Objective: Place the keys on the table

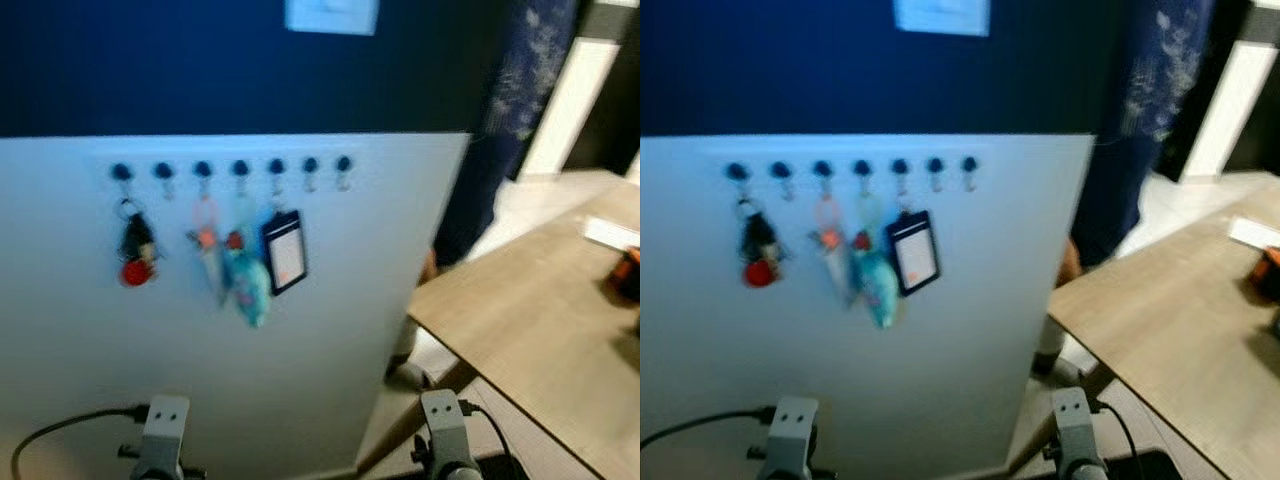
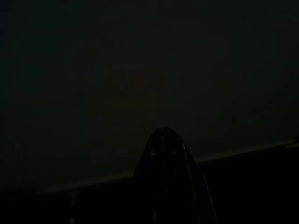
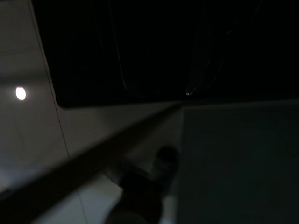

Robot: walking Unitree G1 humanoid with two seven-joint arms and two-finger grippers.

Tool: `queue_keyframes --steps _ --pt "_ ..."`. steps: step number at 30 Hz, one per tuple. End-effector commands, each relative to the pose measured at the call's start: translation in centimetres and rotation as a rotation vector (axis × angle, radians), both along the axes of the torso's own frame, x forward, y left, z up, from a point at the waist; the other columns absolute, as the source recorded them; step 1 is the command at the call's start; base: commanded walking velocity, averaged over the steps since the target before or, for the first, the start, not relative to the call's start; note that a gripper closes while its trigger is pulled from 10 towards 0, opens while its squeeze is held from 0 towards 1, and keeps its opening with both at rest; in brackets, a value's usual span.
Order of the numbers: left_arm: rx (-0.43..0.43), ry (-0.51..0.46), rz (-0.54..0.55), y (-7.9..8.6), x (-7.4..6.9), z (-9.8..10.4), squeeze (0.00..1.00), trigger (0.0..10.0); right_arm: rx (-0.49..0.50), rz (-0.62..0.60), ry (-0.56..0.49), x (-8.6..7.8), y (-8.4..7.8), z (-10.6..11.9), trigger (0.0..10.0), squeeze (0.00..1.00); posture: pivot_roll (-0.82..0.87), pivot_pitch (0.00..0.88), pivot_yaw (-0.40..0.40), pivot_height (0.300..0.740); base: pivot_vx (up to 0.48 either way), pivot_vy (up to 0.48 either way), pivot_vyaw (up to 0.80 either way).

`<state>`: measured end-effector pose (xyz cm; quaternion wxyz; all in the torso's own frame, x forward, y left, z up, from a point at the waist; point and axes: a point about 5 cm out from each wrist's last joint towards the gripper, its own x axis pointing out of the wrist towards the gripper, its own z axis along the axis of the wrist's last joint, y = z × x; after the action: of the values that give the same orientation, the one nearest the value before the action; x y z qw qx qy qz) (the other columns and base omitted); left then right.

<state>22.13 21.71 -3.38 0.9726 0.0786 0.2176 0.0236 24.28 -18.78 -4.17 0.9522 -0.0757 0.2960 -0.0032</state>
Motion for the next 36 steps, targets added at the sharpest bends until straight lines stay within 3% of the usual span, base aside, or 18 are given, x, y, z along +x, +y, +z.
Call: queue_keyframes --steps 1,15,36 --pt "-0.005 0.005 -0.007 -0.16 -0.04 -0.09 0.0 10.0 -0.007 -0.011 0.018 -0.41 -0.44 -0.27 10.0 0.0 0.12 0.012 -0.055 0.74 0.0 0.0 0.8" --pt "0.006 0.02 -0.027 -0.15 -0.07 -0.18 0.0 10.0 -0.004 -0.012 0.028 -0.69 -0.4 -0.47 10.0 0.0 0.12 0.004 -0.054 0.74 0.0 0.0 0.8" --pt "-0.003 0.026 -0.017 -0.09 0.18 -0.13 0.0 10.0 0.05 -0.047 0.021 -0.61 -0.28 -0.44 10.0 0.0 0.12 0.004 -0.051 0.74 0.0 0.0 0.0"
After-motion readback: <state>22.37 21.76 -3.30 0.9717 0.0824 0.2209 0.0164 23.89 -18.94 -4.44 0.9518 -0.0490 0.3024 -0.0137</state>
